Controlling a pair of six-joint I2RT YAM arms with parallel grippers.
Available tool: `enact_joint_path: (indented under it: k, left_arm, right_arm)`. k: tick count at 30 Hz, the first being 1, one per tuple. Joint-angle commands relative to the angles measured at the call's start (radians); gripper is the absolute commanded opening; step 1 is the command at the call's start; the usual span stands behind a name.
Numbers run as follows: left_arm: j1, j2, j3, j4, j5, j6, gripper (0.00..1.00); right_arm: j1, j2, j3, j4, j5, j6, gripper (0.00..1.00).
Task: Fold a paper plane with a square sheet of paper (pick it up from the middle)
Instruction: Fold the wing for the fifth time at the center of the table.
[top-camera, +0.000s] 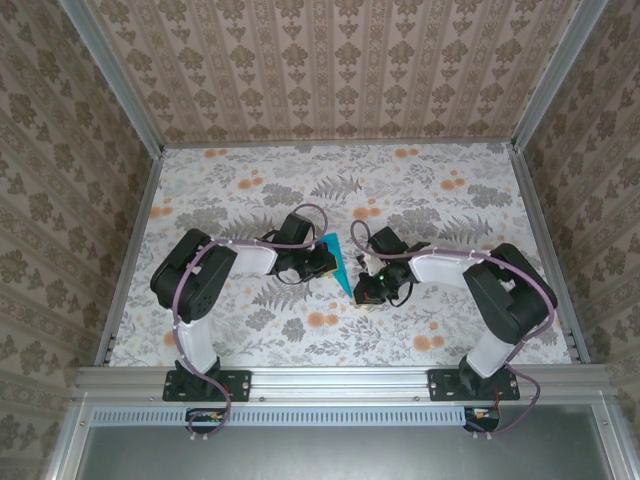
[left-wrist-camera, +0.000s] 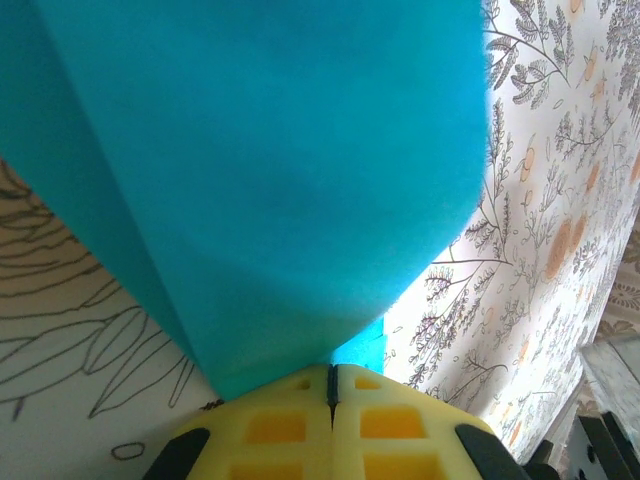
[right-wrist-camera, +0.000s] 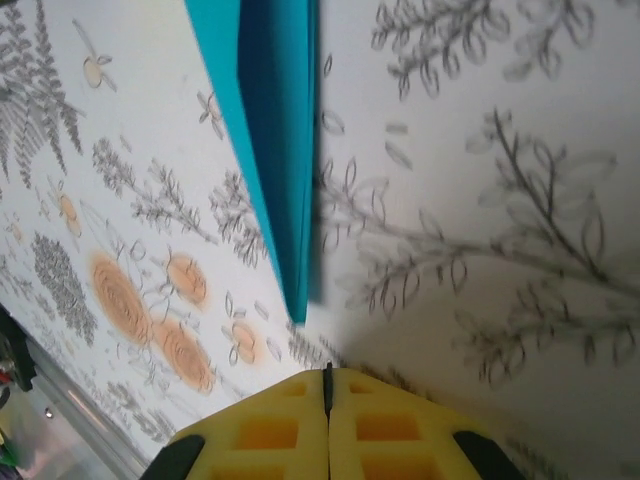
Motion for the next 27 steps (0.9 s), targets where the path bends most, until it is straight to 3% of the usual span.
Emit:
enact_joint_path:
  k: [1, 10, 19, 27]
  left_arm:
    - [0.015, 0.042, -0.019, -0.054, -0.077, 0.0, 0.06]
    - [0.012, 0.029, -0.016, -0.029, -0.051, -0.007, 0.06]
    - [0.01, 0.003, -0.003, 0.003, -0.021, 0.018, 0.08]
    - [0.002, -0.07, -0.021, 0.076, 0.024, 0.137, 0.15]
  right_arm:
    - [-0.004, -0.09, 0.012, -0.017, 0.019, 0.011, 0.08]
    - [0.011, 0.035, 0.117, 0.104, 0.006, 0.044, 0.06]
    - [0.01, 0.159, 0.15, 0.118, 0.056, 0.038, 0.05]
    - [-0.012, 0.184, 0.115, 0.104, 0.089, 0.046, 0.03]
